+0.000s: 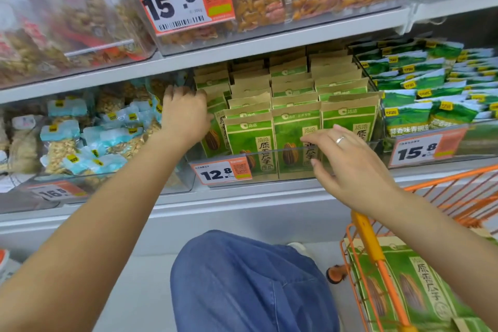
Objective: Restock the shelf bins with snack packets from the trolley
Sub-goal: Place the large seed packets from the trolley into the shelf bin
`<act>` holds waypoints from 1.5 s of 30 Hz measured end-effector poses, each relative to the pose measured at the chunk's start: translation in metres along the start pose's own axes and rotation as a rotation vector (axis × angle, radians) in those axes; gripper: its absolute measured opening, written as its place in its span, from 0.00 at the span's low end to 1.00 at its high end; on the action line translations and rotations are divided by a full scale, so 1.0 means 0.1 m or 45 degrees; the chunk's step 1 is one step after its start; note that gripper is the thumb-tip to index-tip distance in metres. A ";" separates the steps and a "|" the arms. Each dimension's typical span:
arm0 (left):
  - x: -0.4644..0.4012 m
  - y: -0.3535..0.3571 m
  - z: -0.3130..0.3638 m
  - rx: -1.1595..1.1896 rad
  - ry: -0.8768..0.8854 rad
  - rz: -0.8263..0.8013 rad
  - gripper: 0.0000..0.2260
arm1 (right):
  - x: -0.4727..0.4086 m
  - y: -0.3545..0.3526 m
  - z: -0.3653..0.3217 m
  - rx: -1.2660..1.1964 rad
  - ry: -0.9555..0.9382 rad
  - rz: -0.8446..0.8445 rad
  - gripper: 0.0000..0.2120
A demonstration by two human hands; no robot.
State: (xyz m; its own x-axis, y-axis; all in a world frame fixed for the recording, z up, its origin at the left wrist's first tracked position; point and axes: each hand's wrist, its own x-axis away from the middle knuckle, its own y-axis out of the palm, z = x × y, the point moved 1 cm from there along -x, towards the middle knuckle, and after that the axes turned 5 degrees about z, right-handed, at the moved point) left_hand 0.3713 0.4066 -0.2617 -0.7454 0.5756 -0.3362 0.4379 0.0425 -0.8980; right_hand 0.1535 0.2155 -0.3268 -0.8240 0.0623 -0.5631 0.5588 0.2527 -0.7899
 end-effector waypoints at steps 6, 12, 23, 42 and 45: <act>-0.44 0.00 -0.05 0.033 0.123 -0.481 0.31 | -0.01 0.00 0.00 0.014 -0.006 -0.004 0.17; -0.47 0.09 -0.05 0.014 0.118 -0.415 0.30 | 0.01 0.00 0.01 0.007 -0.022 0.017 0.16; -0.31 0.18 -0.05 -0.162 0.108 -0.042 0.34 | 0.00 -0.01 0.00 0.019 -0.043 0.049 0.15; 1.17 -0.80 1.77 0.963 0.813 0.234 0.17 | 1.36 -1.15 0.99 0.369 0.318 -1.044 0.13; 1.30 -0.64 2.36 1.023 0.893 -0.044 0.24 | 1.61 -1.09 1.14 0.496 0.550 -1.580 0.18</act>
State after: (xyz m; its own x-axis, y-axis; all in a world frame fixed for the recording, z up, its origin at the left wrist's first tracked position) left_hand 0.1275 0.2862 -0.3154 -0.1829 0.9367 -0.2985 -0.2283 -0.3358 -0.9139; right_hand -0.0297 0.0876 -0.3592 -0.7210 0.3075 0.6210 -0.6302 0.0816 -0.7721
